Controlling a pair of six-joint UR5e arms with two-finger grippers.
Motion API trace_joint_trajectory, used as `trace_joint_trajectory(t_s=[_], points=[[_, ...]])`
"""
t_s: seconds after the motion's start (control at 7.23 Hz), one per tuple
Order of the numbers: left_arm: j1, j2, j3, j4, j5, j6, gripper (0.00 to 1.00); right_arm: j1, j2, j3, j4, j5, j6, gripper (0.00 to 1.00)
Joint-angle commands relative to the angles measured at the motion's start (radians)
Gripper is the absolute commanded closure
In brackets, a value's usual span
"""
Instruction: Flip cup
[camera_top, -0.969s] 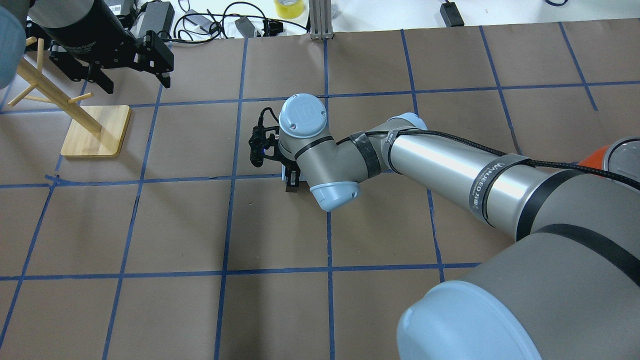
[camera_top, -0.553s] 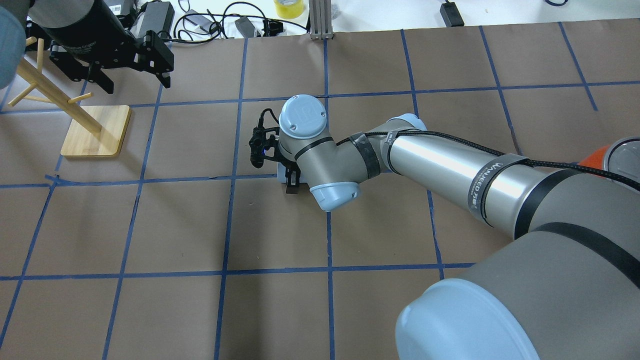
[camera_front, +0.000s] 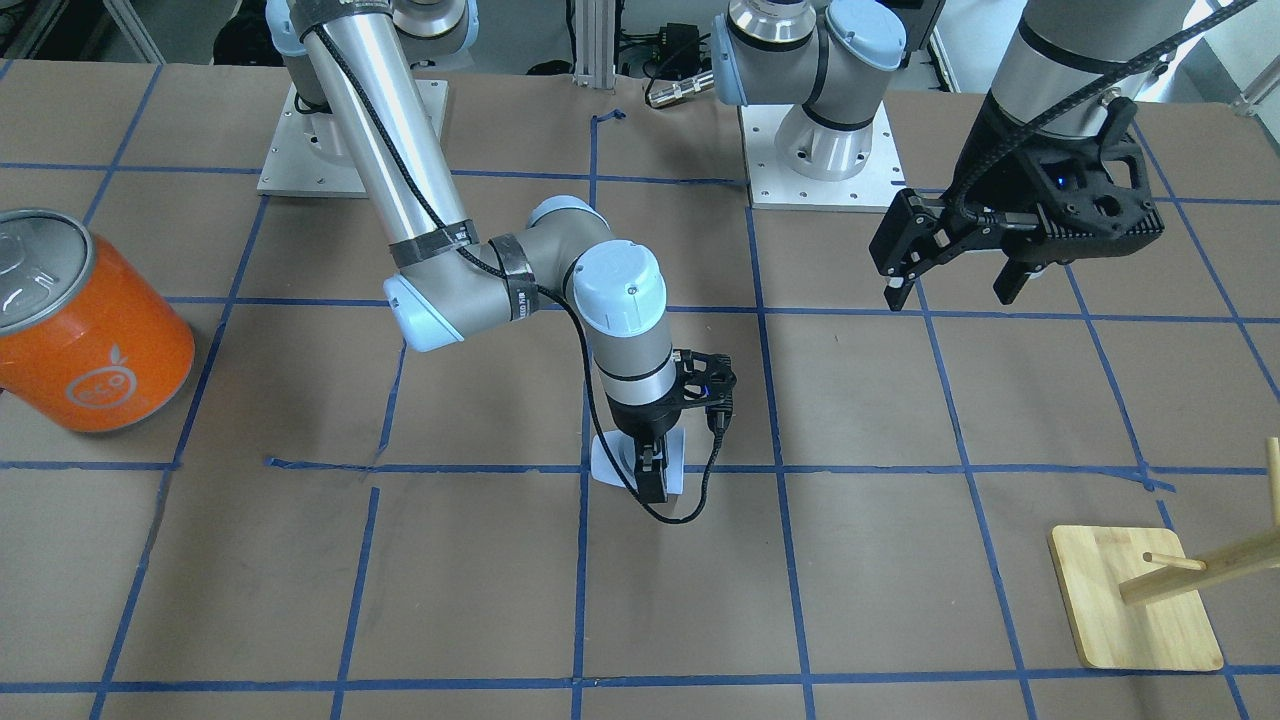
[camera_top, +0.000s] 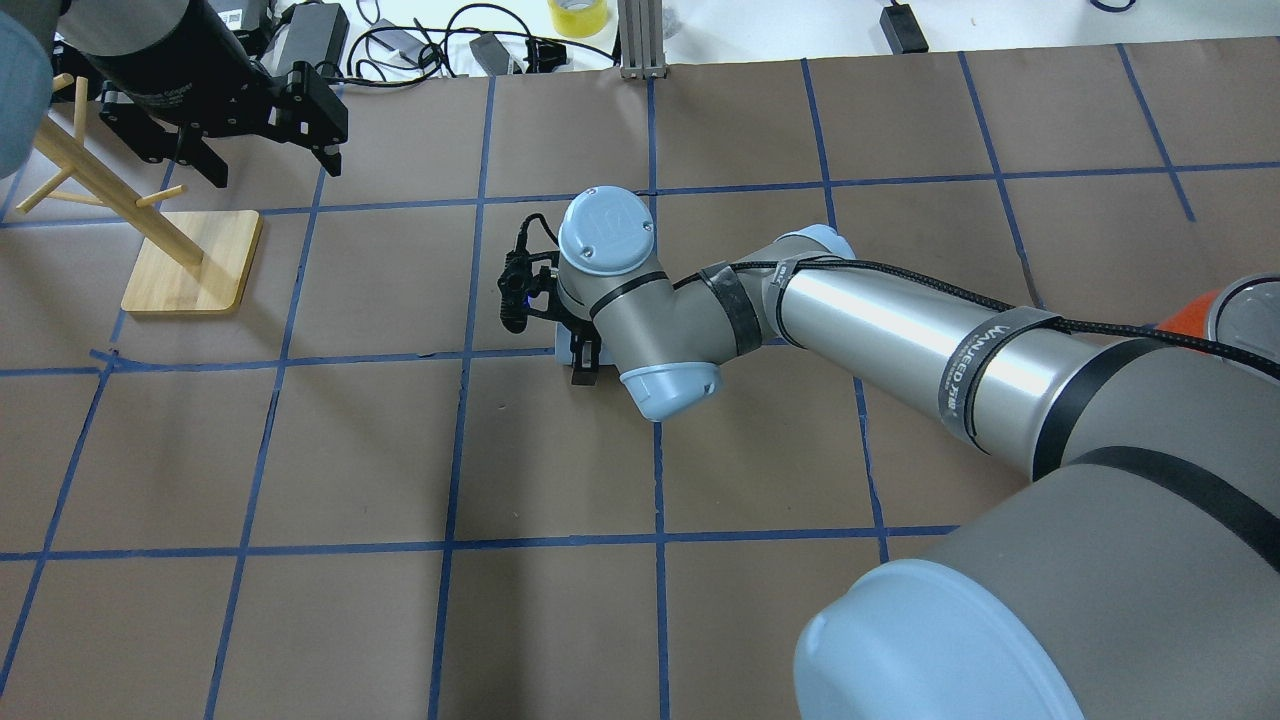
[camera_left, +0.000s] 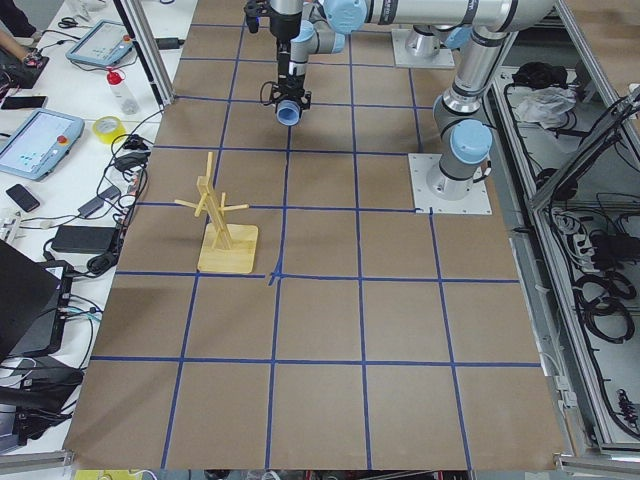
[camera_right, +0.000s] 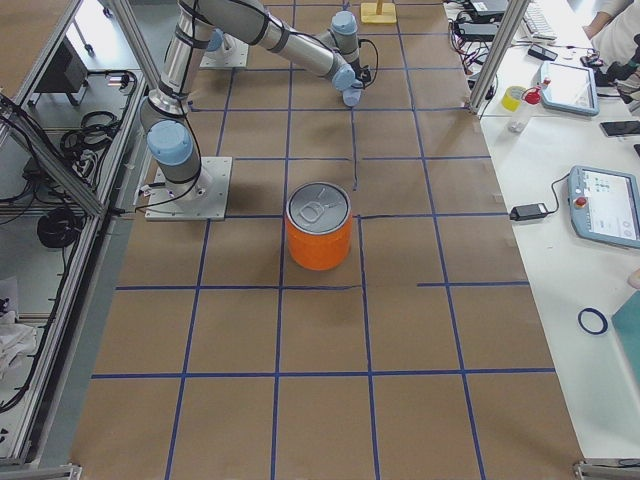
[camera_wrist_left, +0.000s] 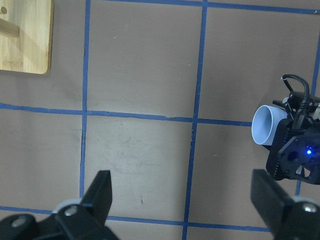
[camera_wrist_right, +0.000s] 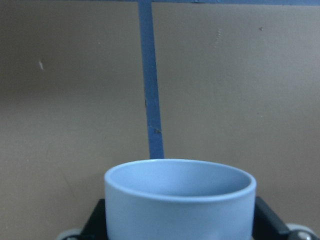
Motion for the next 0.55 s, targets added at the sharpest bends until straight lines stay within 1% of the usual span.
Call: trace_joint_trajectory(t_s=[0.0, 0.14, 0.28, 0.42], points=[[0.000, -0.001, 0.000, 0.000, -0.001, 0.000, 0.00, 0.000, -0.002, 0.000, 0.002, -0.003, 0.002, 0.20], [0.000, -0.001, 0.000, 0.001, -0.001, 0.000, 0.00, -0.005, -0.017, 0.000, 0.017, -0.003, 0.012, 0.21], [0.000, -0.001, 0.000, 0.000, -0.001, 0.001, 0.00, -0.018, -0.043, -0.003, 0.041, -0.003, 0.018, 0.18], [0.000, -0.001, 0.000, 0.000, -0.001, 0.000, 0.00, -0.031, -0.090, -0.014, 0.136, -0.002, 0.020, 0.18]])
